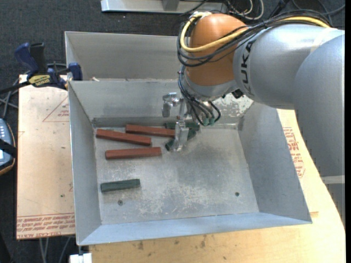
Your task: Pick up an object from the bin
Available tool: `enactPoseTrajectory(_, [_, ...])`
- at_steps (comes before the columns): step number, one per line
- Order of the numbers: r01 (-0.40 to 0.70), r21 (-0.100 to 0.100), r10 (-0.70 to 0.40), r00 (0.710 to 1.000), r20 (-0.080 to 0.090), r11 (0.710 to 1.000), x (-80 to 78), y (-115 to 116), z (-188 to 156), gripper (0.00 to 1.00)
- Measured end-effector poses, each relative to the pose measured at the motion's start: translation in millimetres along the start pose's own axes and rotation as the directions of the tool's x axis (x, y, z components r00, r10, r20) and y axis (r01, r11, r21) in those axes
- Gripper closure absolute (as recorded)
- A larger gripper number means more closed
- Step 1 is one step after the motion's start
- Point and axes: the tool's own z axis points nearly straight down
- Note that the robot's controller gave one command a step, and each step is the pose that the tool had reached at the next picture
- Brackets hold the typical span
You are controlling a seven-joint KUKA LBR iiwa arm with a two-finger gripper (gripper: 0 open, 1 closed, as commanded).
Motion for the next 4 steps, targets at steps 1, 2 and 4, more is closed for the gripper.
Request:
enactPoseTrajectory(1, [-0.065, 0.002, 0.065, 0.998, 0.004, 0.998, 0.0, 6.8, 83.9, 0.0])
enactPoseTrajectory(2, [-0.008, 0.001, 0.008, 1.0, 0.007, 1.0, -1.5, 38.1, 87.5, 1.0])
enactPoseTrajectory(4, [-0.008, 0.001, 0.008, 1.0, 0.006, 1.0, -1.4, 38.2, 86.3, 1.0])
